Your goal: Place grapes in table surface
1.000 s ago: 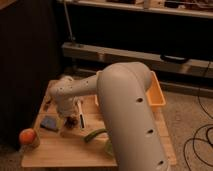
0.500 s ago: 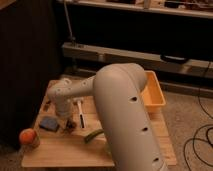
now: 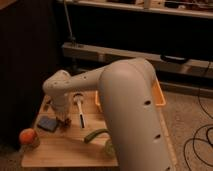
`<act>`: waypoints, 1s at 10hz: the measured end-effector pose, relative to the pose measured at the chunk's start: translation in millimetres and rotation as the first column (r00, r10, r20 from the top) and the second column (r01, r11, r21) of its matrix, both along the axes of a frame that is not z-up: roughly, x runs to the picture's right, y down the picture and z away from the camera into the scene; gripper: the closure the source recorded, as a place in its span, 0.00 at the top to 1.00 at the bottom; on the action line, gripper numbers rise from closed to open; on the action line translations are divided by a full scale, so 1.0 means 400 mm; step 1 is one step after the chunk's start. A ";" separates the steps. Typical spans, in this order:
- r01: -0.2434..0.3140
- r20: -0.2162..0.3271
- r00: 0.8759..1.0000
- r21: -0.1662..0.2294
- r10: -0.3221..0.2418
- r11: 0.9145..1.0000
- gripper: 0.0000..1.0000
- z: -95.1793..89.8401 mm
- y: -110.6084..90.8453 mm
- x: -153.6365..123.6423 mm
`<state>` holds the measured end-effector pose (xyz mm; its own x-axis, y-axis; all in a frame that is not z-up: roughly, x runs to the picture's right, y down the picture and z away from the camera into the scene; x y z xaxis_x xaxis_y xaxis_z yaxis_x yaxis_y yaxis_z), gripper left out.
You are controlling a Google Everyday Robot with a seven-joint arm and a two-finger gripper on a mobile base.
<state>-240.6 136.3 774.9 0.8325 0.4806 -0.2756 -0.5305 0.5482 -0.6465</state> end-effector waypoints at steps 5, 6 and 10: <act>-0.085 0.102 0.992 0.106 0.074 0.991 0.00 -0.240 -0.203 -0.027; -0.095 0.121 0.990 0.135 0.078 0.986 0.00 -0.287 -0.233 -0.034; -0.136 0.160 0.982 0.207 0.104 0.969 0.00 -0.381 -0.289 -0.044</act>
<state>-258.4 20.7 622.4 0.7885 0.6141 -0.0339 -0.5094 0.6213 -0.5954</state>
